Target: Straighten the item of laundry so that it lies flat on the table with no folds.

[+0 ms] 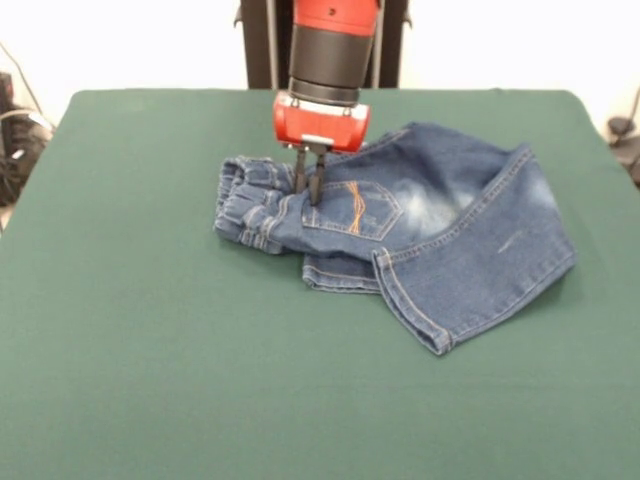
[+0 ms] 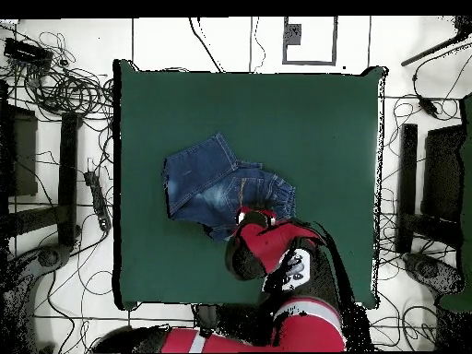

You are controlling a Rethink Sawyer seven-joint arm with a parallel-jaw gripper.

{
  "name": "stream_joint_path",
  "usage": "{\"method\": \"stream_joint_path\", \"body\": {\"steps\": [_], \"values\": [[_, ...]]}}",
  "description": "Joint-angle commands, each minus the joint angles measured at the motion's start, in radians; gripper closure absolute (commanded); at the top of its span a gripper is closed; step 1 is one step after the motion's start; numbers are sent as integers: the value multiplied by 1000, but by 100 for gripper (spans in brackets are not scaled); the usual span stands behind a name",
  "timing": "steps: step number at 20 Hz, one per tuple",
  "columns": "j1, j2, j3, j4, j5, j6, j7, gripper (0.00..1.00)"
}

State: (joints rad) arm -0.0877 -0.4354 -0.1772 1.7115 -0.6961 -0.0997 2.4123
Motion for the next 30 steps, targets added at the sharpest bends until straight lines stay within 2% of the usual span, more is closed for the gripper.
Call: {"method": "stream_joint_path", "body": {"steps": [1, 3, 7, 12, 14, 18, 22, 25, 30], "values": [[59, 28, 72, 16, -36, 23, -3, 100], [73, 10, 54, 16, -56, 46, -28, 100], [38, -24, 69, 21, -121, 75, -78, 100], [-86, -74, 159, 4, -256, 78, -138, 100], [-77, -71, 119, -33, -320, 16, -122, 100], [-166, -127, 207, -19, -418, 85, -157, 100], [-169, -123, 195, -52, -494, 70, -143, 100], [-207, -153, 242, -49, -545, 114, -180, 100], [-229, -182, 269, -61, -602, 141, -197, 100]]}}
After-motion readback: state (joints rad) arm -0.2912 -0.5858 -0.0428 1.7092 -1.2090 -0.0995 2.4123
